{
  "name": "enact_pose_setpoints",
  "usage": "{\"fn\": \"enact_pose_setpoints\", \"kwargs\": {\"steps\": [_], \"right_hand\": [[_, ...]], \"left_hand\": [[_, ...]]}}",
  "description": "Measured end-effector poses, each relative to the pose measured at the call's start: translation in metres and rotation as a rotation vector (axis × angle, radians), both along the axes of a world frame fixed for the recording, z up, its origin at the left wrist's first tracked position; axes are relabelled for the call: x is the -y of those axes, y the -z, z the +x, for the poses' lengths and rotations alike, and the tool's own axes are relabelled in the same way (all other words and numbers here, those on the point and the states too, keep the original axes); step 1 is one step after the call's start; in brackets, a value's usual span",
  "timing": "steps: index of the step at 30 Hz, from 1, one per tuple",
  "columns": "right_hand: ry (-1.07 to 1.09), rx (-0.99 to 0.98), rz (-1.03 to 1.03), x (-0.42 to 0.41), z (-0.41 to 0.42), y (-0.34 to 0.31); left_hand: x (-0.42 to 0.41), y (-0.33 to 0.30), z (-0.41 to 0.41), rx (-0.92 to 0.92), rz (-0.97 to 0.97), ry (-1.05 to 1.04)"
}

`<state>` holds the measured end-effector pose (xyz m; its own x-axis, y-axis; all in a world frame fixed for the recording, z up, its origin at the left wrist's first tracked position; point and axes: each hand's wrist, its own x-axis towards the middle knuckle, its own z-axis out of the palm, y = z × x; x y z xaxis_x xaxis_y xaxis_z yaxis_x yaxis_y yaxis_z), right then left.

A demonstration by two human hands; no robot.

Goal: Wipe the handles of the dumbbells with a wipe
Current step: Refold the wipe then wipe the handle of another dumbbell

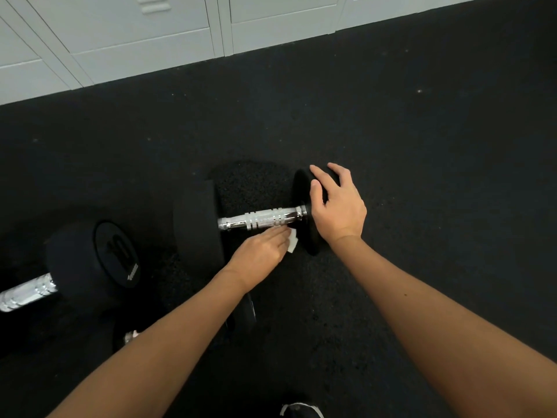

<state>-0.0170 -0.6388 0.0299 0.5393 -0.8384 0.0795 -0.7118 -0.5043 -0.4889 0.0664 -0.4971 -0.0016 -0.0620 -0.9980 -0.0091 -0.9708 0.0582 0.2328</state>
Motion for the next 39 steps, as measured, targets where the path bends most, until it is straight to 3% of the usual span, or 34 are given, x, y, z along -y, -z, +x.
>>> {"fn": "enact_pose_setpoints", "kwargs": {"steps": [5, 8, 12, 20, 25, 30, 36, 39], "right_hand": [[0.008, -0.016, -0.016, 0.003, 0.002, 0.001], [0.009, -0.020, -0.022, 0.002, 0.001, 0.002], [0.000, -0.020, -0.020, 0.001, 0.000, 0.001], [0.013, -0.007, 0.001, 0.000, 0.000, 0.001], [0.016, -0.025, 0.003, 0.000, 0.000, 0.001], [0.008, -0.029, -0.011, 0.001, 0.000, 0.001], [0.013, -0.026, -0.008, 0.002, 0.001, 0.001], [0.003, -0.023, -0.011, 0.002, 0.002, 0.002]], "left_hand": [[0.010, -0.014, -0.003, -0.108, -0.071, -0.089], [0.017, -0.026, 0.005, -0.084, -0.067, -0.170], [0.018, -0.034, 0.013, -0.035, 0.075, -0.255], [0.024, -0.046, 0.024, 0.061, 0.365, -0.741], [0.049, -0.050, 0.007, -0.042, 0.314, -0.697], [0.046, -0.040, -0.003, -0.084, 0.166, -0.474], [0.038, -0.038, 0.013, -0.070, 0.191, -0.598], [0.042, -0.037, 0.001, -0.077, 0.150, -0.425]]}}
